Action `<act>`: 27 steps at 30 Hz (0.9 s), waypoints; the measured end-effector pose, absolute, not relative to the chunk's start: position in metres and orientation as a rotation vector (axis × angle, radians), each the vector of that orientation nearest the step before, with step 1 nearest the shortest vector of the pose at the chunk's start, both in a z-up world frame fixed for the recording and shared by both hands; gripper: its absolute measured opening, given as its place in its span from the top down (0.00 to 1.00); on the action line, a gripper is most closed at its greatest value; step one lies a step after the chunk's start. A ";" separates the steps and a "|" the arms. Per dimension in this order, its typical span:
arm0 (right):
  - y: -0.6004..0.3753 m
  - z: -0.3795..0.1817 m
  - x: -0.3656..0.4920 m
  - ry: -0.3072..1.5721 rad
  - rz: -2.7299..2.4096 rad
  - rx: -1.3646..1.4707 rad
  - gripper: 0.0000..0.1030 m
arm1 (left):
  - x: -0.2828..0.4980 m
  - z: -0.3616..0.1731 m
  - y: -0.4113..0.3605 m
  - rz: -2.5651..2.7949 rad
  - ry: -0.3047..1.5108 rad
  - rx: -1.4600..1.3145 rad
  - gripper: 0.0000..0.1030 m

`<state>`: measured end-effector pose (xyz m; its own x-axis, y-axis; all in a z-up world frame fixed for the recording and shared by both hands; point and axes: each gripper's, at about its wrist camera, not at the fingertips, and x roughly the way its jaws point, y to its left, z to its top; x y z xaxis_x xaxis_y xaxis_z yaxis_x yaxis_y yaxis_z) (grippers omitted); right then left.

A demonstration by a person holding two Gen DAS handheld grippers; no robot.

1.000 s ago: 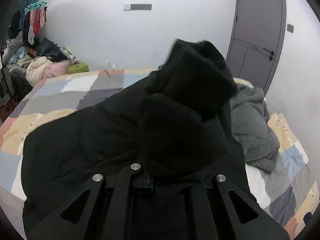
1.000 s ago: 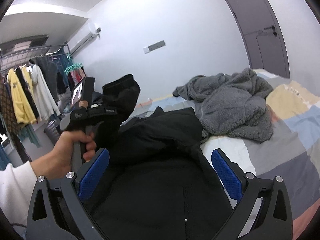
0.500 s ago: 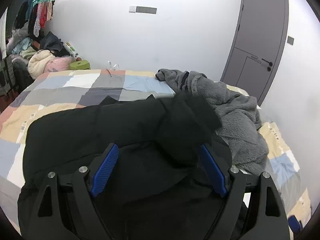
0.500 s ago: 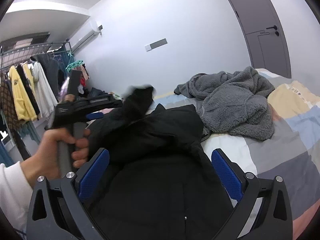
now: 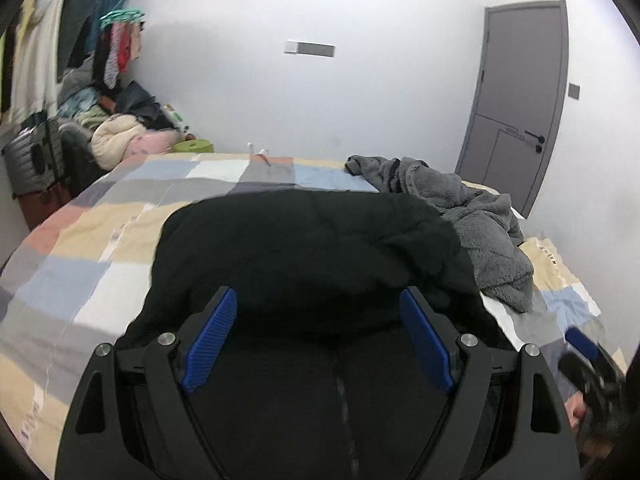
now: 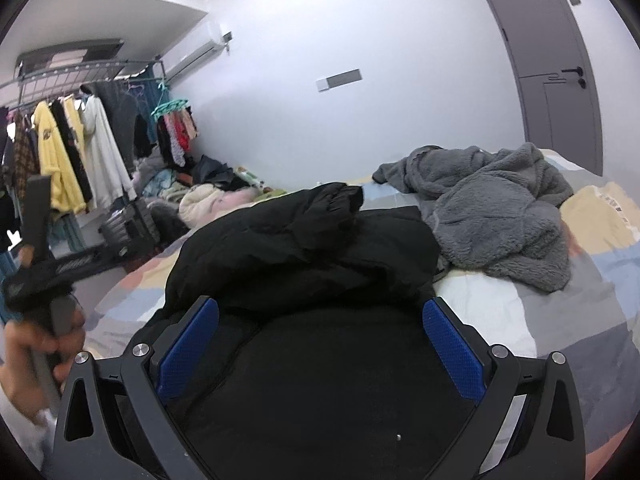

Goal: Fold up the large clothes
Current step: 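Lower the sleeve onto the first folded sleeve and open the left tool, then grasp the jacket's side edge with the right tool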

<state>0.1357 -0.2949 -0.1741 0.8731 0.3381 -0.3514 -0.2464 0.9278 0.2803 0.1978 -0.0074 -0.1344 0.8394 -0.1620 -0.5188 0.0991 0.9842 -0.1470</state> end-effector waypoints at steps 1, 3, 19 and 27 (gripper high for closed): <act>-0.291 -0.174 0.139 0.414 0.314 0.227 0.00 | 0.193 -0.139 -0.002 -0.134 0.554 -0.130 0.19; -0.287 -0.174 0.143 0.421 0.320 0.226 0.00 | 0.187 -0.151 0.012 -0.120 0.550 -0.163 0.19; -0.261 -0.174 0.312 0.518 0.274 0.147 0.03 | 0.220 -0.194 0.055 -0.111 0.610 -0.235 0.19; -0.255 -0.197 0.367 0.612 0.315 0.196 0.34 | 0.229 -0.209 0.051 -0.127 0.649 -0.247 0.19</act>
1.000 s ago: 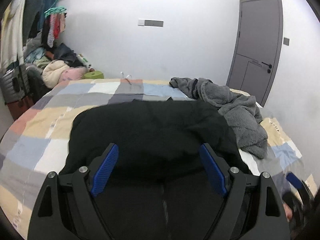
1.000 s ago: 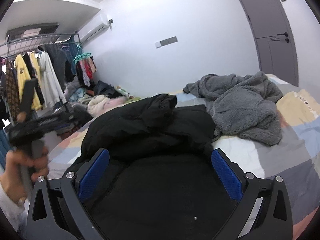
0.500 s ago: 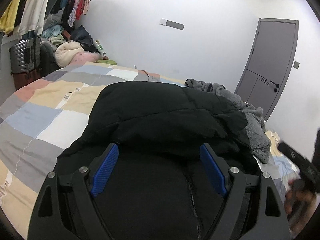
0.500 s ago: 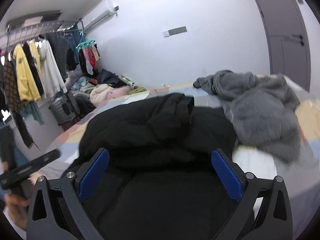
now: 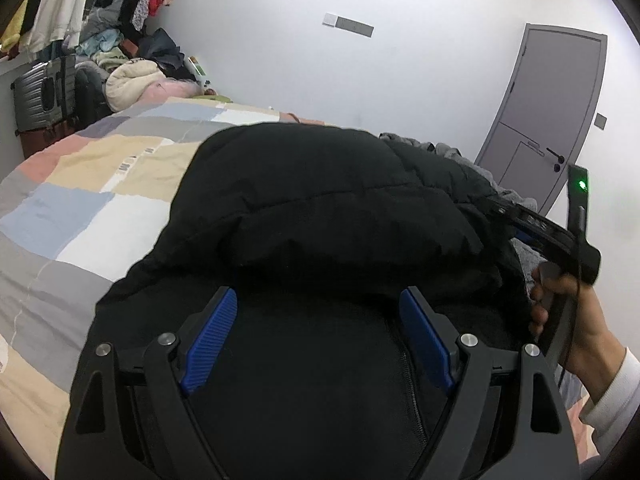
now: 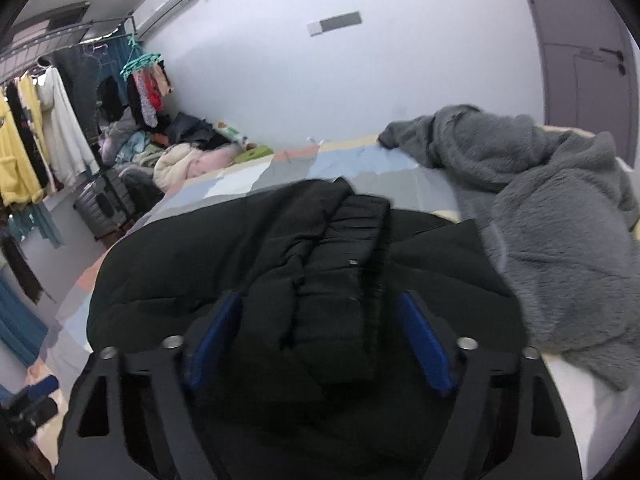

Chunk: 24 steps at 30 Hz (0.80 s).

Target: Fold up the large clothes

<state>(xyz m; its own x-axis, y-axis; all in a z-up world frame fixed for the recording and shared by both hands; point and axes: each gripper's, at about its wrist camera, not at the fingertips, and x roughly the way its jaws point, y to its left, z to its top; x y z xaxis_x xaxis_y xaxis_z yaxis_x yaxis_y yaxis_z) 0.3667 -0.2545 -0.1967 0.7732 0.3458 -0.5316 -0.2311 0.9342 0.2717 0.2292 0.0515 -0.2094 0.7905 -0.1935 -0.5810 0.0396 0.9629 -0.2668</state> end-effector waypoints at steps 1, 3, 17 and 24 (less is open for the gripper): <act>-0.250 -0.198 0.369 0.626 0.329 0.190 0.43 | 0.229 -0.210 0.050 -0.128 0.651 -0.245 0.19; -0.243 -0.196 0.367 0.621 0.354 0.174 0.62 | 0.229 -0.213 0.048 -0.128 0.661 -0.242 0.19; -0.207 -0.187 0.344 0.565 0.398 0.023 0.65 | 0.242 -0.204 0.050 -0.086 0.661 -0.239 0.19; -0.218 -0.182 0.334 0.543 0.308 -0.001 0.61 | 0.309 -0.158 0.055 -0.061 0.639 -0.223 0.19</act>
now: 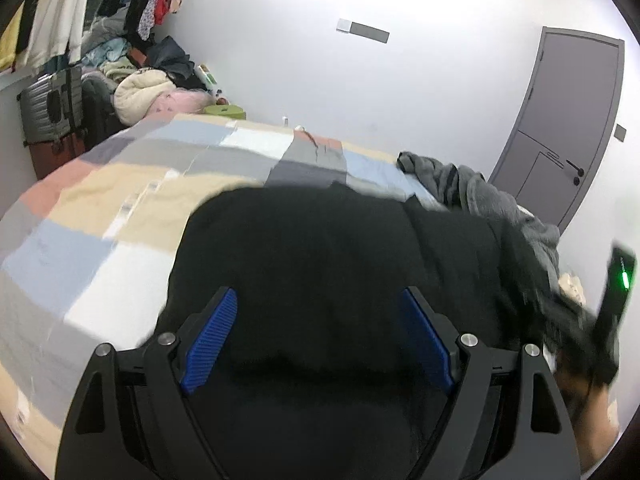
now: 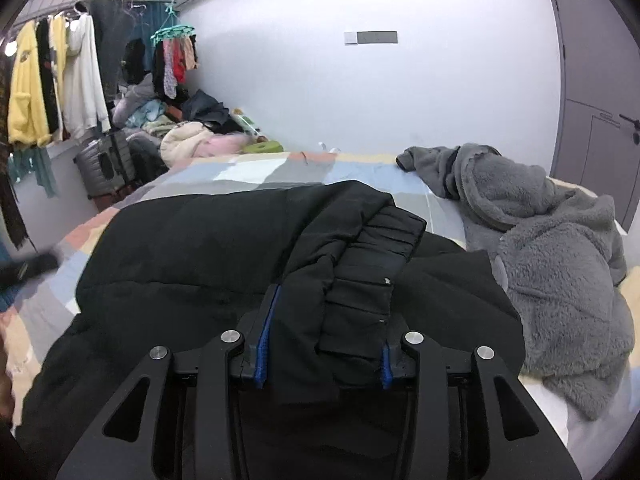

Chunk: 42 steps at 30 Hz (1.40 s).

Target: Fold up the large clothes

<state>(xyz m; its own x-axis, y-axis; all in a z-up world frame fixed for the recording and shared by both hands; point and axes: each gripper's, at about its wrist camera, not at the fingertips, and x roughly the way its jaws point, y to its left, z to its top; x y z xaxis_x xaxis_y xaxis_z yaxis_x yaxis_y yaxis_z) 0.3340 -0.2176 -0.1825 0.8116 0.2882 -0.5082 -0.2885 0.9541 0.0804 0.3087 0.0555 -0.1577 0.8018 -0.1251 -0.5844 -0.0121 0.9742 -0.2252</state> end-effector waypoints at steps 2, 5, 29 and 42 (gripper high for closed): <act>-0.222 -0.176 0.327 0.511 0.280 -0.009 0.45 | 0.325 -0.152 0.053 -0.064 0.632 -0.193 0.19; -0.227 -0.161 0.317 0.413 0.229 -0.006 0.18 | 0.346 -0.155 0.049 -0.047 0.636 -0.144 0.19; -0.191 -0.250 0.416 0.547 0.232 -0.013 0.08 | 0.425 -0.245 0.044 -0.008 0.709 0.019 0.13; -0.189 -0.252 0.414 0.584 0.204 -0.013 0.08 | 0.423 -0.245 0.049 -0.022 0.754 -0.033 0.12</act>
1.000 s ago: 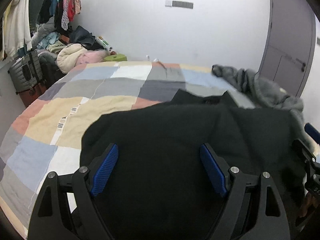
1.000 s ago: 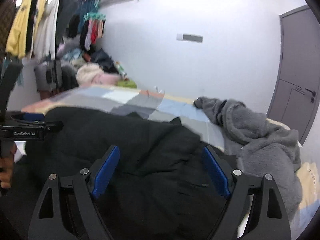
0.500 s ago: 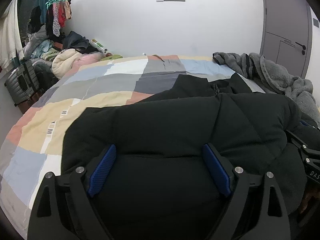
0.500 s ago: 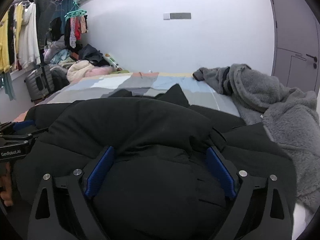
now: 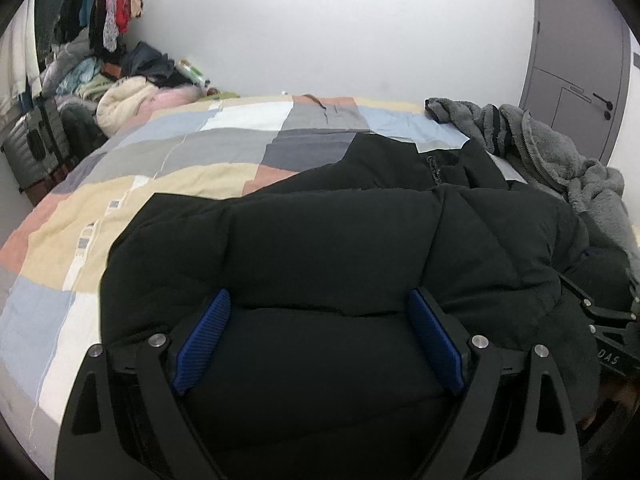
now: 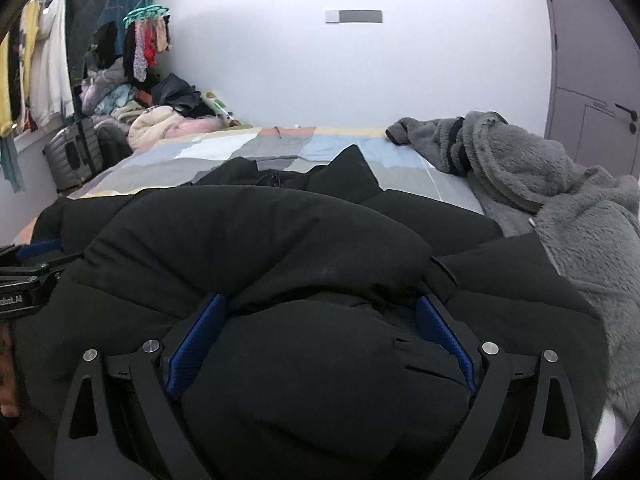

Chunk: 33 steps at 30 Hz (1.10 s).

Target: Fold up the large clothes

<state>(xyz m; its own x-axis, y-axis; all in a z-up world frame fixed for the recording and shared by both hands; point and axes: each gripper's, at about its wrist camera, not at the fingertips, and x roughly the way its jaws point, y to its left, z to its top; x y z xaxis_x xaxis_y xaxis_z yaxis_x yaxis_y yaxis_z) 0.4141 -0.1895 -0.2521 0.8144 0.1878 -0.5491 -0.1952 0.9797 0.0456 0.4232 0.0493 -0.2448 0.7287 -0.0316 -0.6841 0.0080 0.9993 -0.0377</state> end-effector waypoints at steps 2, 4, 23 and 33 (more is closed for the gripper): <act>-0.195 -0.243 0.406 0.588 0.203 0.025 0.08 | 0.416 -0.233 0.053 -0.019 0.774 -0.042 0.12; -0.199 -0.226 0.393 0.580 0.214 0.044 0.08 | 0.405 -0.219 0.057 -0.003 0.772 -0.033 0.12; -0.213 0.023 0.167 0.281 0.265 -0.036 0.08 | 0.178 0.023 0.100 -0.035 0.513 -0.139 0.12; -0.273 0.057 0.084 0.273 0.289 -0.018 0.08 | 0.071 0.058 0.150 -0.029 0.465 -0.166 0.12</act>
